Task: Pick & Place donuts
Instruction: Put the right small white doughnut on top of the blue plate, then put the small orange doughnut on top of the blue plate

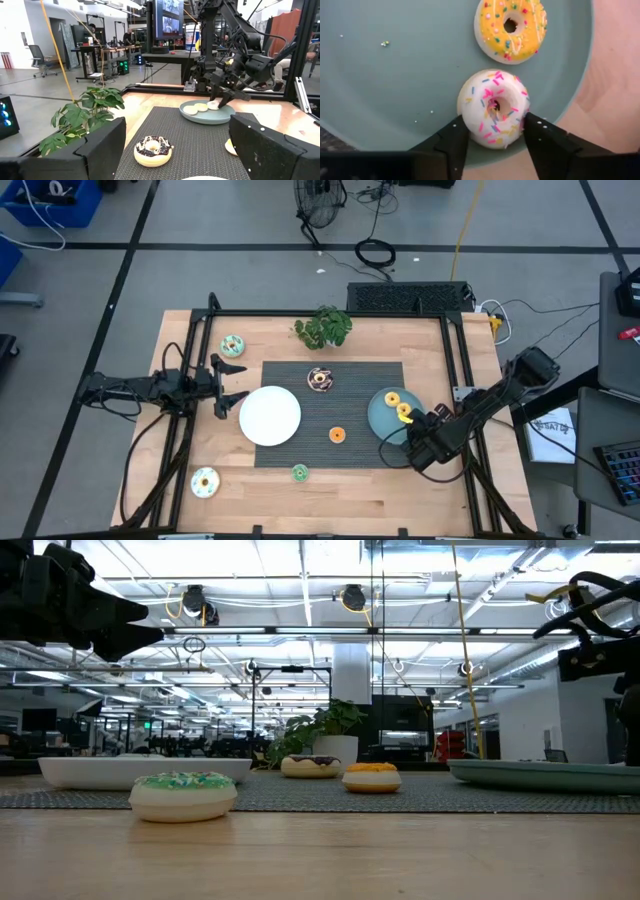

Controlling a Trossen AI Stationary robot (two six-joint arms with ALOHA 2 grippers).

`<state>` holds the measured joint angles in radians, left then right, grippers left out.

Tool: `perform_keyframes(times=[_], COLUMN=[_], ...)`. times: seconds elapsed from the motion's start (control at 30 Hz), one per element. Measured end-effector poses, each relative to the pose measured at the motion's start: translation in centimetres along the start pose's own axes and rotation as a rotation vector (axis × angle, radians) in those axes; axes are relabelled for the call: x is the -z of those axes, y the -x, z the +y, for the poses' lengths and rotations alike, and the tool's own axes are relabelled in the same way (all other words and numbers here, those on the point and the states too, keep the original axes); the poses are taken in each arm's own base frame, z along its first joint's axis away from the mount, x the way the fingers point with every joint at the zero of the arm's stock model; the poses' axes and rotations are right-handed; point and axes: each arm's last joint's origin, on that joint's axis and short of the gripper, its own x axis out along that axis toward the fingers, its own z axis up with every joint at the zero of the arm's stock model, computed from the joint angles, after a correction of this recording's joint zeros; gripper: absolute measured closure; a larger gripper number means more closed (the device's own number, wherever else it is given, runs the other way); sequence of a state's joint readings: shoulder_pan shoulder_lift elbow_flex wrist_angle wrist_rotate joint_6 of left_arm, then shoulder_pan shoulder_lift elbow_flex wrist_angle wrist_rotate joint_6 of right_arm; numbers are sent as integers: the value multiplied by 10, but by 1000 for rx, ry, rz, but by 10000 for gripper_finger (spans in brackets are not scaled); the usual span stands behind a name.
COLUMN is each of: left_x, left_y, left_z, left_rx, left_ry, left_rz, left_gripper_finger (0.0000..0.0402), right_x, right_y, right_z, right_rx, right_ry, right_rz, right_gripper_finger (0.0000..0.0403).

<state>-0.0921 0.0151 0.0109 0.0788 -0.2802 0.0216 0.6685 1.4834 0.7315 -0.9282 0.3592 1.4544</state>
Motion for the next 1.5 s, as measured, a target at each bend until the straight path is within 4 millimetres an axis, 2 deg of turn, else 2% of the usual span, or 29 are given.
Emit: perform_keyframes(times=[0.2,0.53,1.0,1.1,1.33,1.5], left_x=[0,0,0,0,0,0], left_y=[0,0,0,0,0,0], left_z=[0,0,0,0,0,0], left_rx=[0,0,0,0,0,0], left_ry=[0,0,0,0,0,0], left_rz=[-1,-1,-1,-1,-1,-1], left_gripper_finger=[52,52,52,52,52,52], right_x=[-4,-12,-21,-22,-19,-22], right_y=[12,40,66,69,70,62], right_z=[-6,-26,-39,-41,-52,-54], right_rx=[-80,-260,-521,-532,-507,-388], right_ry=[-29,-90,20,122,541,480], right_rz=[3,-35,-149,-180,-209,-425], right_gripper_finger=[198,206,205,206,206,208])
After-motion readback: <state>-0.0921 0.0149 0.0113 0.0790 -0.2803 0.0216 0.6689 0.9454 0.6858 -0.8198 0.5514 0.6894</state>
